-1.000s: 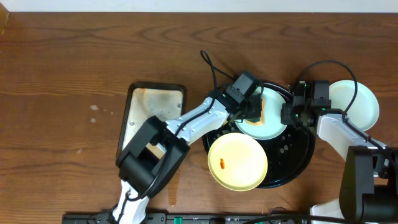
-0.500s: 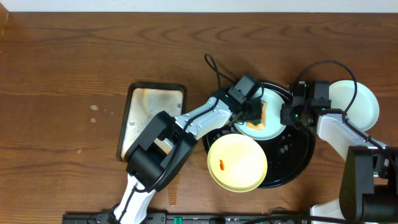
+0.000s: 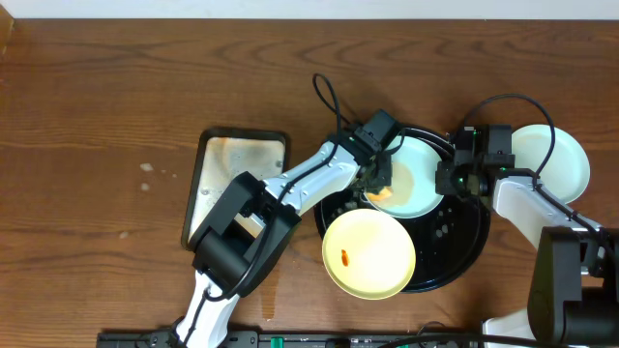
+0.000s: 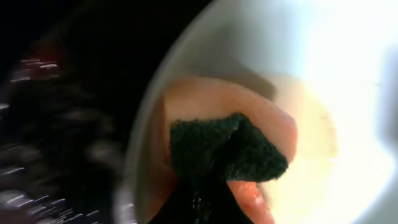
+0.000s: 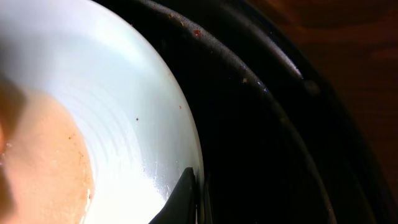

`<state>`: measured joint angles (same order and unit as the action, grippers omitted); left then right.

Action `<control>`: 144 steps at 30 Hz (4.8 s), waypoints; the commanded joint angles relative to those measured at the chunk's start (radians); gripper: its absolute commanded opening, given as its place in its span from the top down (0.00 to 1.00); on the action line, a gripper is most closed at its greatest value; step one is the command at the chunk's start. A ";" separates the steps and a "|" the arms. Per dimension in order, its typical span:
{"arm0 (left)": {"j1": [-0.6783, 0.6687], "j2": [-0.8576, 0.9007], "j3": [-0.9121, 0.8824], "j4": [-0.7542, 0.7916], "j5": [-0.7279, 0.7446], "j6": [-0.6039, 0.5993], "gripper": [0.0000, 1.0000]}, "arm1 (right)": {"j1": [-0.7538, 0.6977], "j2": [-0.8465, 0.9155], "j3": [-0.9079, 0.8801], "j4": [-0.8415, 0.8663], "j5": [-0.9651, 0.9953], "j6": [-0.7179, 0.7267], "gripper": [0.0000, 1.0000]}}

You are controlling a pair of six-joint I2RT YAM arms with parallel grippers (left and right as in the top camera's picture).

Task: Clean dirty plates on tray and stack at the side
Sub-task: 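Move the sponge back to the soapy tray with the left gripper, then lift the second green plate with the right gripper and stack it right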

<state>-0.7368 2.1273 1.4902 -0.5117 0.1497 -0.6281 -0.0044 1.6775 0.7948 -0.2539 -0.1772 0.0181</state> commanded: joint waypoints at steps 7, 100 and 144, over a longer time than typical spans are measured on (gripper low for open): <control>0.018 0.052 0.224 -0.330 -0.281 0.025 0.92 | 0.012 0.035 -0.024 -0.031 -0.011 0.004 0.99; 0.563 -0.528 -0.295 -0.514 -0.291 0.123 0.83 | 0.823 -0.552 -0.002 0.018 1.359 -0.427 0.99; 0.563 -0.528 -0.295 -0.510 -0.288 0.123 0.83 | 0.823 -0.552 -0.002 0.019 1.400 -0.392 0.99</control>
<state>-0.1776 1.6184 1.1988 -1.0203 -0.1368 -0.5159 0.8093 1.1320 0.7906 -0.2413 1.1942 -0.4011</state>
